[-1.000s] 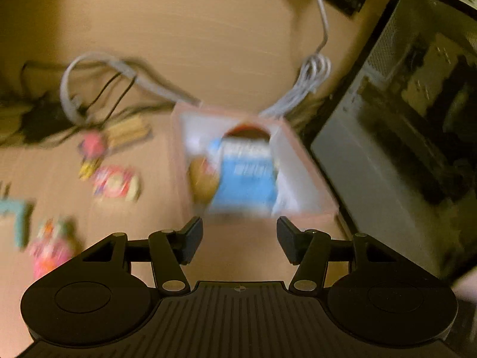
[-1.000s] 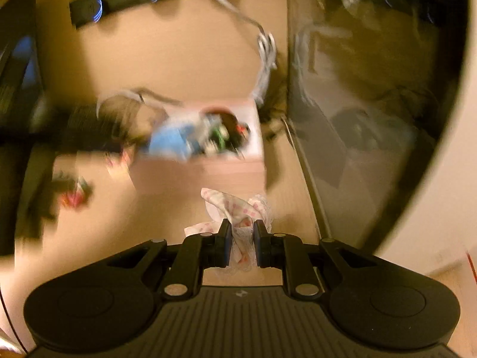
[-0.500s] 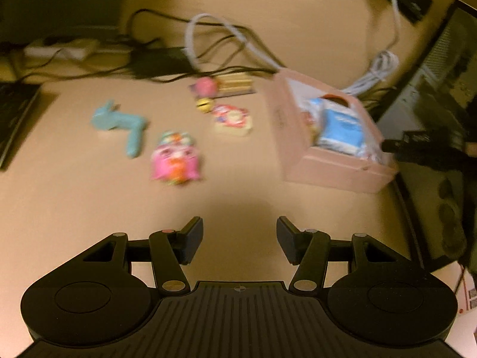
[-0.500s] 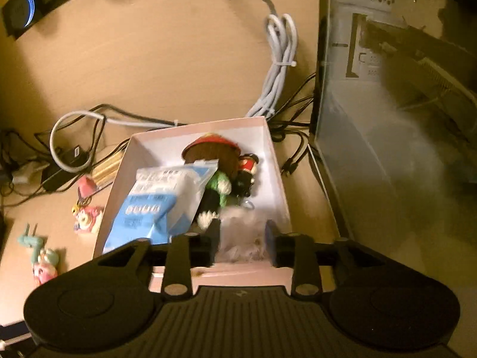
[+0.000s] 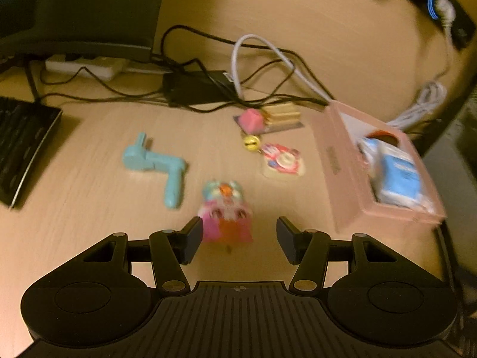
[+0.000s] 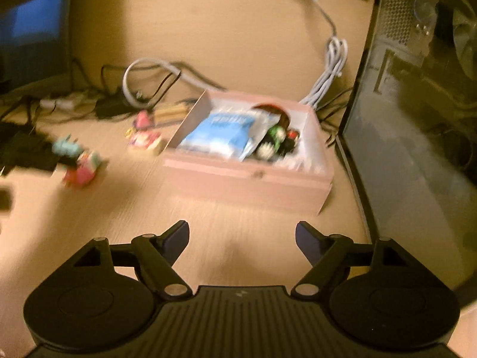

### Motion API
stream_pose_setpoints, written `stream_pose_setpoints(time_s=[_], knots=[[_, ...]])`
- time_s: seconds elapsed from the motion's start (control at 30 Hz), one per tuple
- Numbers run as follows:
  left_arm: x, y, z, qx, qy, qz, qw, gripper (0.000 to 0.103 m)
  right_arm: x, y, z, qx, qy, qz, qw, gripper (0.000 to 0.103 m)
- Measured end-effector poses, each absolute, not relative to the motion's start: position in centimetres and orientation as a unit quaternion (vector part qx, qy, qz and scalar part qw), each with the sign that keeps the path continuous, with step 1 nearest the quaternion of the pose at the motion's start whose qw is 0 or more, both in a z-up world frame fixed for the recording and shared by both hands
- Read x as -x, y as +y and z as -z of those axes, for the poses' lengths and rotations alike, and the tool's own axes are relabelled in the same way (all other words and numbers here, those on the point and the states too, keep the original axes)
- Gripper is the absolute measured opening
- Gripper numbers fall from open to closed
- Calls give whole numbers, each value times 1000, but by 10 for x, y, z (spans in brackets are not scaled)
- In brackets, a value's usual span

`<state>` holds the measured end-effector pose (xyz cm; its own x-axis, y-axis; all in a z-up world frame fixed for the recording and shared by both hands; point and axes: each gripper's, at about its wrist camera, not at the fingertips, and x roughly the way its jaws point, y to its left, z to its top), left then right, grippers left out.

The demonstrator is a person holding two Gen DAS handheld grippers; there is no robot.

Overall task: Organize objects
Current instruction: 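Open the left tool over the box while the right tool drops the cloth into it, then grasp the pink owl toy with the left tool while the right tool grasps the Hello Kitty keychain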

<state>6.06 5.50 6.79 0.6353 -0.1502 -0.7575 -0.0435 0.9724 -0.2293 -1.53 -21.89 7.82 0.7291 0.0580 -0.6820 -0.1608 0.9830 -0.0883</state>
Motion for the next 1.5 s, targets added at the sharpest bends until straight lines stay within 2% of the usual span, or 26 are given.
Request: stream_pose_setpoints(time_s=[0.07, 0.17, 0.27, 0.5, 0.77, 1.5], knots=[[-77, 51, -59, 92, 438, 24, 894, 59, 23, -216, -72, 73, 375, -60, 922, 79], [-88, 43, -48, 63, 449, 22, 891, 53, 32, -215, -66, 80, 382, -57, 919, 80], [-84, 40, -47, 53, 443, 25, 894, 50, 39, -218, -66, 83, 381, -49, 919, 84], [-45, 41, -48, 85, 456, 87, 881, 46, 33, -217, -56, 81, 400, -48, 912, 84], [0, 50, -48, 96, 472, 116, 869, 45, 13, -171, -53, 103, 394, -108, 907, 85], [35, 144, -51, 149, 461, 19, 874, 46, -42, -79, -49, 116, 362, -199, 903, 86]])
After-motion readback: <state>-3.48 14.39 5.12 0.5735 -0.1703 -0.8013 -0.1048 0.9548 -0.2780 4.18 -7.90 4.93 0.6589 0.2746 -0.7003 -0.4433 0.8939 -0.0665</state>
